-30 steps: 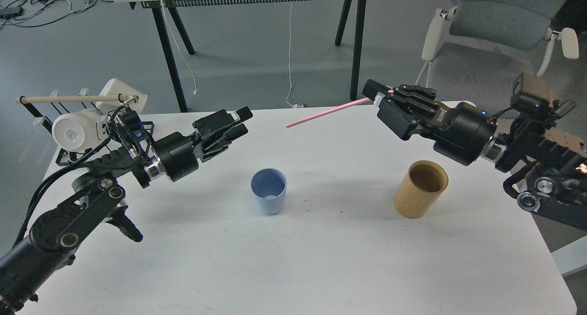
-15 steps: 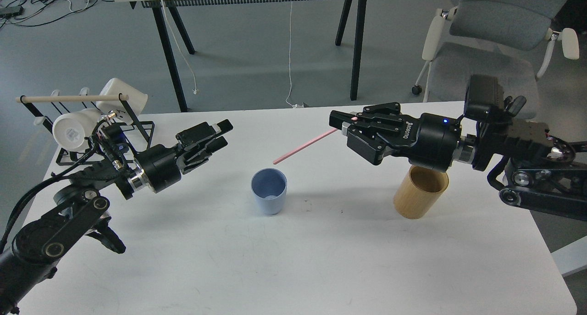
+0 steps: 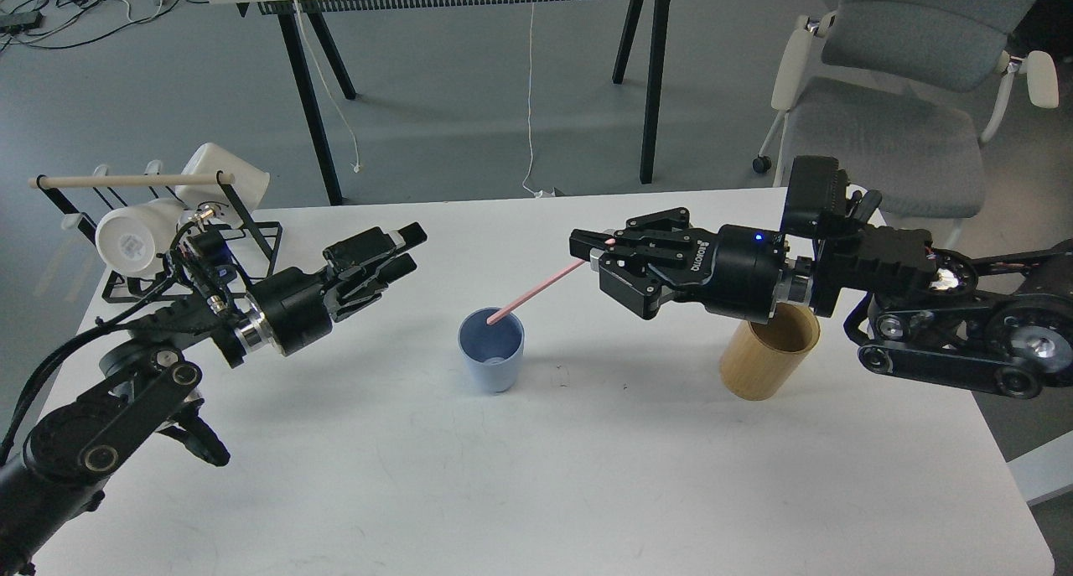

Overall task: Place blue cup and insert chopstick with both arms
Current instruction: 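Move the pink stick over the blue cup and lower it inside, then release the pink stick and raise the right gripper away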

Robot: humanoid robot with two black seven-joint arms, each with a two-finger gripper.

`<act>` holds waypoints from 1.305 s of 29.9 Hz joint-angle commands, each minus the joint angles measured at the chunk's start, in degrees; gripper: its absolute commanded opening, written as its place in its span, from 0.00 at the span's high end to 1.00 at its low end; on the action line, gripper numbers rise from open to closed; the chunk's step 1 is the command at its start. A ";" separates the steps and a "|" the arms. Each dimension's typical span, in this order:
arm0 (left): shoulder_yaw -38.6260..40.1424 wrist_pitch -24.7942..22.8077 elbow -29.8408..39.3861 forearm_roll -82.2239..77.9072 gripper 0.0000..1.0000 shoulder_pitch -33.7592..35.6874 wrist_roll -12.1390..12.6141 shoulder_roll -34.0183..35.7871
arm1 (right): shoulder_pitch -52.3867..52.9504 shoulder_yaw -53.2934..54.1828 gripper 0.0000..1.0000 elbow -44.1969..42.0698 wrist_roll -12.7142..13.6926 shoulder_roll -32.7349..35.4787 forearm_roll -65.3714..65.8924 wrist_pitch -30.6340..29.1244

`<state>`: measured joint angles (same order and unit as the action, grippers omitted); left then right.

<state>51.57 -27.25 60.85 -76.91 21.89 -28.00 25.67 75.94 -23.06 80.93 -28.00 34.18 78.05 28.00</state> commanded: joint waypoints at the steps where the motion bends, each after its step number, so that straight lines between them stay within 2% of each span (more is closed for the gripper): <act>1: 0.02 0.00 -0.03 0.09 0.23 -0.09 0.00 -0.01 | -0.62 -0.05 1.00 -1.47 0.00 -1.48 -0.09 0.00; 5: 0.02 0.00 -0.03 0.09 0.23 -0.70 0.00 -0.09 | -0.71 0.03 0.99 -2.88 0.00 -2.98 -0.18 0.00; 9: 0.02 0.00 -0.03 0.00 0.23 -0.79 0.00 -0.09 | -1.06 0.03 0.92 -3.67 0.00 -4.21 -0.27 0.00; 12: 0.02 0.52 -0.03 0.00 0.23 -0.79 0.00 -0.01 | -1.59 0.03 0.70 -4.46 0.00 -4.74 -0.36 0.00; 13: 0.02 0.79 -0.03 0.09 0.23 -0.79 0.00 -0.01 | -1.67 0.03 0.58 -4.55 0.00 -4.83 -0.45 0.00; 14: 0.02 0.79 -0.03 0.09 0.23 -0.79 0.00 -0.01 | -1.67 0.12 0.50 -4.55 0.00 -4.83 -0.45 0.00; 16: 0.02 0.70 -0.03 0.09 0.23 -0.79 0.00 -0.01 | -1.76 0.12 0.44 -4.55 0.00 -4.83 -0.45 0.00; 17: 0.02 0.70 -0.03 0.09 0.23 -0.88 0.00 -0.01 | -1.76 0.21 0.33 -4.55 0.00 -4.83 -0.53 0.00; 19: -0.07 0.70 -0.03 0.00 0.23 -0.88 0.00 -0.09 | -1.85 0.56 0.28 -4.55 0.00 -4.83 -0.54 0.00; 20: -0.07 0.70 -0.03 0.09 0.22 -0.88 0.00 -0.09 | -1.85 0.82 0.21 -4.47 0.00 -4.83 -0.54 0.00; 21: -0.07 0.70 -0.03 0.00 0.22 -0.88 0.00 -0.09 | -1.85 0.91 0.05 -4.38 0.00 -4.74 -0.54 0.00; 22: -0.07 0.70 -0.03 0.09 0.22 -0.88 0.00 -0.09 | -1.85 1.26 0.01 -4.29 0.00 -4.65 -0.71 0.00; 27: -0.07 0.70 -0.03 0.09 0.22 -0.88 0.00 -0.09 | -1.67 8.63 0.01 -1.57 0.00 -2.73 -10.44 0.00; 31: 0.02 0.79 -0.03 0.09 0.22 -0.88 0.00 -0.18 | -2.55 19.08 0.01 2.65 0.00 3.33 -27.82 0.00; 37: 1.08 0.79 -0.03 5.43 0.22 -0.71 0.00 -0.27 | -12.90 32.62 0.00 2.83 0.00 10.19 -54.47 0.00; 39: 1.08 0.79 -0.03 10.44 0.22 -0.44 0.00 -0.18 | -17.30 36.84 0.00 2.31 0.00 12.74 -60.01 -7.39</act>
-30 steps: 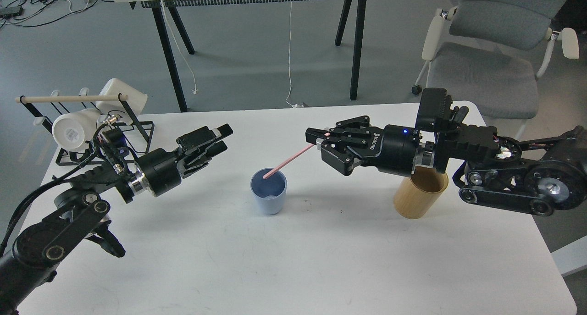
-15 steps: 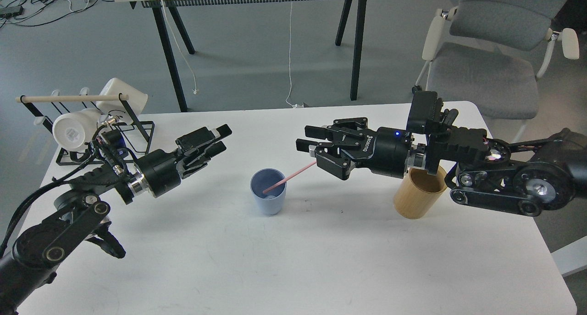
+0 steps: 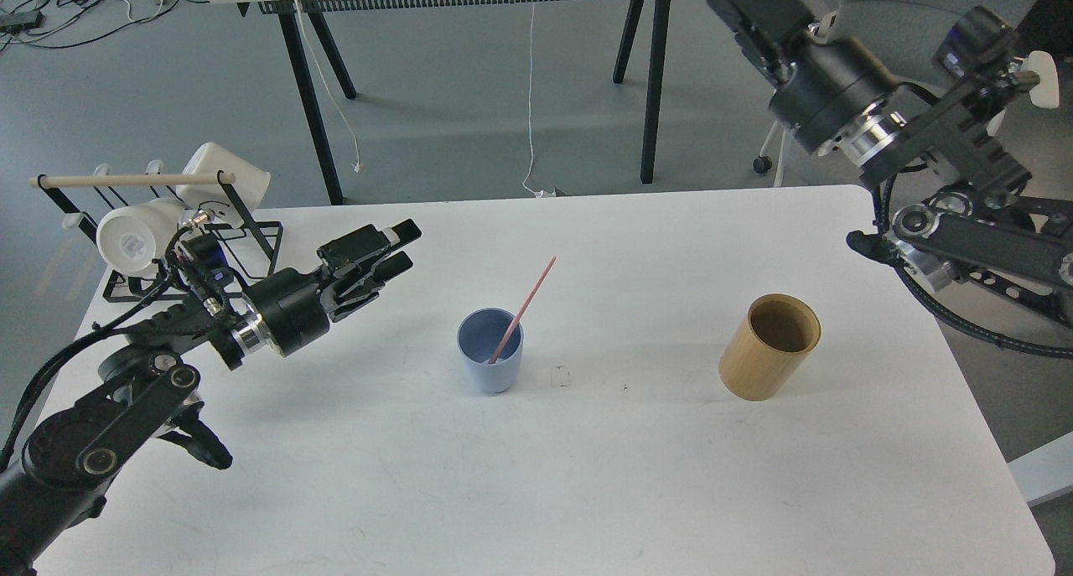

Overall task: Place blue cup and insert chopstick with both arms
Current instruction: 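Release the pink stick and raise the right gripper away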

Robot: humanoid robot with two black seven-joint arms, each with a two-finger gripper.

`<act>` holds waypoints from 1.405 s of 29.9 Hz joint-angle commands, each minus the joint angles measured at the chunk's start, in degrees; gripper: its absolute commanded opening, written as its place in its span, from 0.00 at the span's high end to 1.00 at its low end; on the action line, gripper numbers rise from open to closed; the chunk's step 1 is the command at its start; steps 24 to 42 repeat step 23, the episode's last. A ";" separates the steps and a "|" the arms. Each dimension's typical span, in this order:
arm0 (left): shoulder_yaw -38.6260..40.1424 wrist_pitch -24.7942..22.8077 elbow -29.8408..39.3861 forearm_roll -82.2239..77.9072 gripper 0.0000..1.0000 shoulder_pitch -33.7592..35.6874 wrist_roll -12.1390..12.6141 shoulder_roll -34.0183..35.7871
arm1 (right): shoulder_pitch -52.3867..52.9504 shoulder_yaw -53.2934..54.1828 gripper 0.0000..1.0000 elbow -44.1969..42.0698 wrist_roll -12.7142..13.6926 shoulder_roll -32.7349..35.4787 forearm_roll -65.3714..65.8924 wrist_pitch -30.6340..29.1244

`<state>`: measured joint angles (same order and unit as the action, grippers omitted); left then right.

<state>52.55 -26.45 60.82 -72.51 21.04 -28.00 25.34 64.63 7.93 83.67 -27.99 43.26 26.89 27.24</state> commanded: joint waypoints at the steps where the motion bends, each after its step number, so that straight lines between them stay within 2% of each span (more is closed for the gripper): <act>1: 0.09 -0.09 0.00 8.41 0.22 0.58 0.00 0.15 | -8.44 7.78 0.00 -0.96 -0.01 4.63 -11.57 -10.58; 4: 0.62 -0.88 0.09 15.44 0.21 0.85 0.00 0.32 | -16.97 13.85 0.00 -2.89 -0.01 6.48 -19.40 -25.60; 8: 5.26 -1.55 0.27 27.47 0.21 0.93 0.00 -0.02 | -25.15 19.74 0.00 -8.07 -0.01 6.84 -23.98 -46.34; 10: 7.46 -1.55 0.18 35.11 0.21 0.93 0.00 -0.20 | -27.36 21.24 0.00 -10.88 -0.01 6.23 -26.09 -54.79; 14: 7.56 -1.55 0.18 42.89 0.21 1.11 0.00 -0.11 | -27.98 21.78 0.00 -13.62 -0.01 6.14 -29.96 -55.24; 21: 7.21 -1.55 0.00 42.80 0.20 1.02 0.00 0.06 | -27.98 21.87 0.01 -15.90 -0.01 6.05 -30.41 -55.24; 42: 7.21 -1.55 0.00 42.80 0.20 0.93 0.00 0.15 | -28.07 21.95 0.01 -15.56 -0.01 6.13 -30.41 -55.24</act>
